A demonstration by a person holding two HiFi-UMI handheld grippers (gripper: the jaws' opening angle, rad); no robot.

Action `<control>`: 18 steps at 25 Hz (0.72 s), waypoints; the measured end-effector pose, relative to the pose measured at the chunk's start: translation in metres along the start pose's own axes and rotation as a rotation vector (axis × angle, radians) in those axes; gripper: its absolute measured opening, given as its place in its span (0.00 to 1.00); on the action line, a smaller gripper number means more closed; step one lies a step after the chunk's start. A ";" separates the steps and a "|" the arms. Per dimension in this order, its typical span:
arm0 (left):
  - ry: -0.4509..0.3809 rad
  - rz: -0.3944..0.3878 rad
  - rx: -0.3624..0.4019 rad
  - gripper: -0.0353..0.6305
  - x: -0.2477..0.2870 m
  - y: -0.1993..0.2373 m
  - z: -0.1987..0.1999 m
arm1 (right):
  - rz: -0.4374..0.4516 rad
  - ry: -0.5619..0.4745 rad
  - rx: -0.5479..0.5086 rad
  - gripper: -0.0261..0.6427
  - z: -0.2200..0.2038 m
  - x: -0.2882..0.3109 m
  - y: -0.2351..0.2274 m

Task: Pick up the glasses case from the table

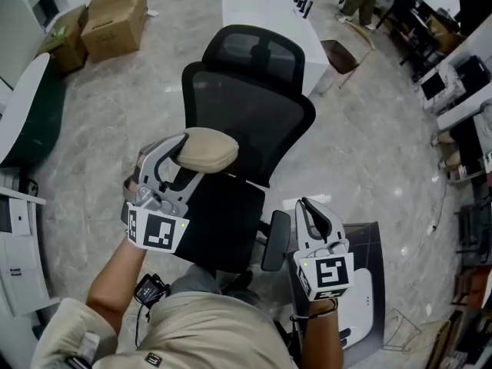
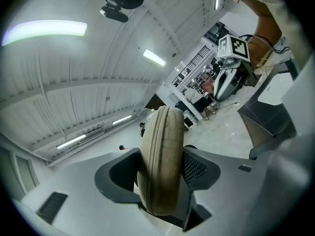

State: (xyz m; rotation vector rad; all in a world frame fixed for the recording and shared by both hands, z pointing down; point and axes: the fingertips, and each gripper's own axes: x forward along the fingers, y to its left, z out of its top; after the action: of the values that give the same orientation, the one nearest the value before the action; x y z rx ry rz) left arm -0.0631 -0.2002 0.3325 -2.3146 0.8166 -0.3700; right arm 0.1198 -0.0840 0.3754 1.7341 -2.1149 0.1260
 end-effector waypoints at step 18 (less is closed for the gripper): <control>-0.165 0.108 0.080 0.44 -0.073 0.045 0.094 | 0.077 -0.165 -0.026 0.08 0.074 -0.021 0.026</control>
State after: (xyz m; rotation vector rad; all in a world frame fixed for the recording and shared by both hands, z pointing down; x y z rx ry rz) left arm -0.0968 -0.1345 0.2289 -2.1829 0.8254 -0.1587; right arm 0.0801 -0.0826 0.3046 1.7013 -2.2913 -0.0241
